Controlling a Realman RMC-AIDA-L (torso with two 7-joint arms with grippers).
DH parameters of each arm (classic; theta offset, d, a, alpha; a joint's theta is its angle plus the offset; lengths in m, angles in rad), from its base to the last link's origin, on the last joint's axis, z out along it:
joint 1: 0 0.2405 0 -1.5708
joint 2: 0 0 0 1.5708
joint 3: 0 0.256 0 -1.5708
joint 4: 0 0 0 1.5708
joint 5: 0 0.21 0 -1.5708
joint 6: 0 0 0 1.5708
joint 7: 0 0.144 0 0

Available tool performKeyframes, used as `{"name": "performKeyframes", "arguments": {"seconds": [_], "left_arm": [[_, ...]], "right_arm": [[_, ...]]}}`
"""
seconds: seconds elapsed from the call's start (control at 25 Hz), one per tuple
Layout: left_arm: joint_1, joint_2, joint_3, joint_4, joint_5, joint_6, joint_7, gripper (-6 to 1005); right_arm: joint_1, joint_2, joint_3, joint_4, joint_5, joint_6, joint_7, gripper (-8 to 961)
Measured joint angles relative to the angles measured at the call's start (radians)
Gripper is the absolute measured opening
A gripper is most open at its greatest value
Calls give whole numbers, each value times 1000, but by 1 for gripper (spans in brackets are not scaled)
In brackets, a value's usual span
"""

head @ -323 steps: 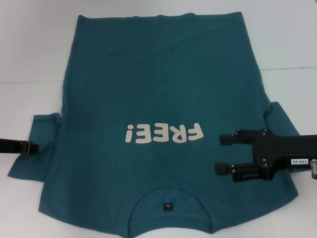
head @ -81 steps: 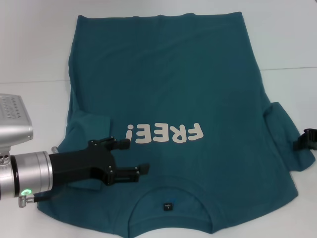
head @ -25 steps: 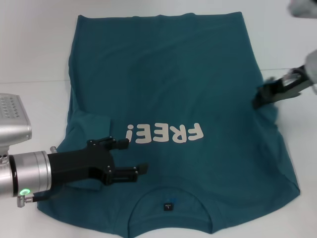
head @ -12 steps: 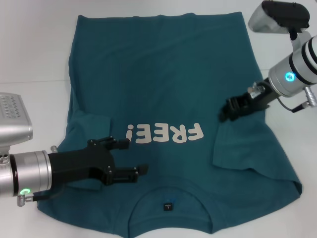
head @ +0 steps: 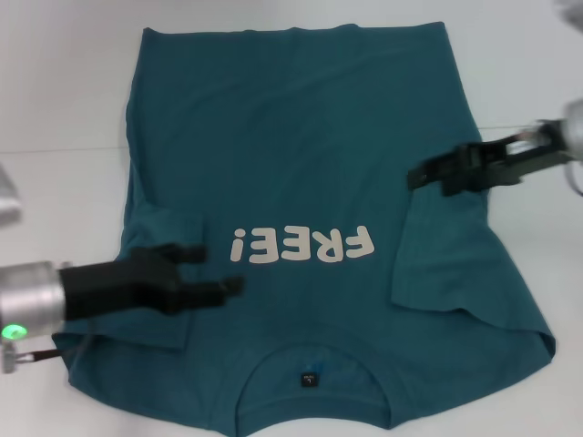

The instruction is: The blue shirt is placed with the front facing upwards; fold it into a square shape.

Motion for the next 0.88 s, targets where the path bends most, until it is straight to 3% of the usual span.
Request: {"name": "performKeyframes", "arguments": {"seconds": [0.12,0.28,0.36,0.44,0.6,0.88], "left_arm": [[52,21,-8,86,5,18,-211,916],[172,32,-45,273,6,49,-482,916],[217,34,-56,323,9,50,-537,916],[258,33,-59,360,24,43,-533,916],[271,29,-76,366,133,16,-547,916],[266,-17,-88,361,253,-58,-465,915]], "right_arm": [[-100,-6,51,-45,123,-50,-78,682],[-215,-12,78,-48,245,-75,-186,808],[-253,-11,81,-46,269,-78,-235,877],[-280,-4,88,-46,276,-76,-278,946],[-292,7,102,-41,270,-65,-313,944],[-281,7,104,-32,271,-63,-331,940]]}}
